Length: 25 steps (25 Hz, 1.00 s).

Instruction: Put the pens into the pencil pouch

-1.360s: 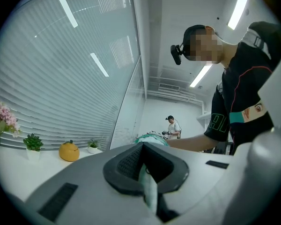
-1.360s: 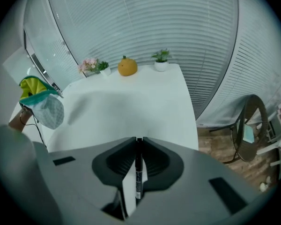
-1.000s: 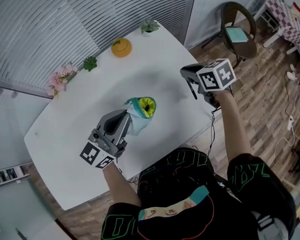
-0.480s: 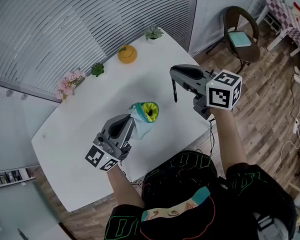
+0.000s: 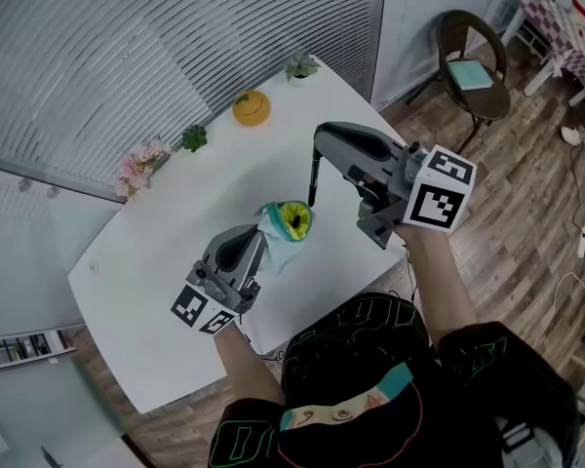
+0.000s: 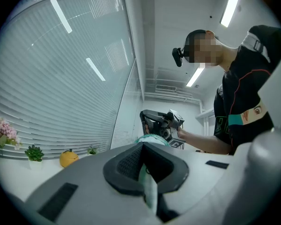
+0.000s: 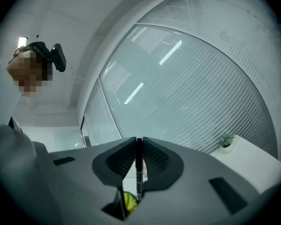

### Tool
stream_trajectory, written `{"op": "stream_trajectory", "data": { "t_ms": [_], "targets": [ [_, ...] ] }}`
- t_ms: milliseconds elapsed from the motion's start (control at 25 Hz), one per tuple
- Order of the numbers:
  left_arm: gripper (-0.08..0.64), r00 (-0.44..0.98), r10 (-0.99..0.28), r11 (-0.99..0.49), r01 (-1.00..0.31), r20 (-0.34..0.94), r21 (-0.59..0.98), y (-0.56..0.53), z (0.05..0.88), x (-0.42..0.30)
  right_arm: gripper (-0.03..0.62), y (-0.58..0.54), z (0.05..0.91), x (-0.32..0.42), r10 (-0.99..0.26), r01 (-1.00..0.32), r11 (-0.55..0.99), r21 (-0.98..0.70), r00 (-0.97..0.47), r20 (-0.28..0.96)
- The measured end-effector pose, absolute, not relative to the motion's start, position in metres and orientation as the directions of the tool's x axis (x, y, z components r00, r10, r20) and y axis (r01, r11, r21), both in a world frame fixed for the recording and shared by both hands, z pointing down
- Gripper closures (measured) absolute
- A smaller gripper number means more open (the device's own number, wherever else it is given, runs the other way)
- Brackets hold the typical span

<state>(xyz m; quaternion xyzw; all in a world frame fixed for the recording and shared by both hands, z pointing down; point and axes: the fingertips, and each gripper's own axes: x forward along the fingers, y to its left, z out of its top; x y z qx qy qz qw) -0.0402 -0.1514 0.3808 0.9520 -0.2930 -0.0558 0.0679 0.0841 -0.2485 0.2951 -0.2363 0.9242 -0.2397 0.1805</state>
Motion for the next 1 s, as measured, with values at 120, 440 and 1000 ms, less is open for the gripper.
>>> {"op": "stream_trajectory", "data": {
  "t_ms": [120,440,1000],
  "targets": [
    [0.563,0.824,-0.563,-0.82,-0.548,-0.066,0.163,-0.151,0.383,-0.041,0.546,-0.246,0.29,0.079,-0.529,-0.338,0.772,-0.538,-0.812,-0.249],
    [0.563,0.821,-0.567,-0.819,-0.551,-0.072,0.162,-0.154,0.381,-0.04,0.546,-0.242,0.291,0.067,-0.512,-0.297,0.773,-0.561,-0.814,-0.274],
    [0.563,0.803,-0.589,-0.804,-0.571,-0.09,0.169,-0.162,0.384,-0.048,0.546,-0.23,0.323,0.038,-0.499,-0.266,0.759,-0.595,-0.824,-0.267]
  ]
}}
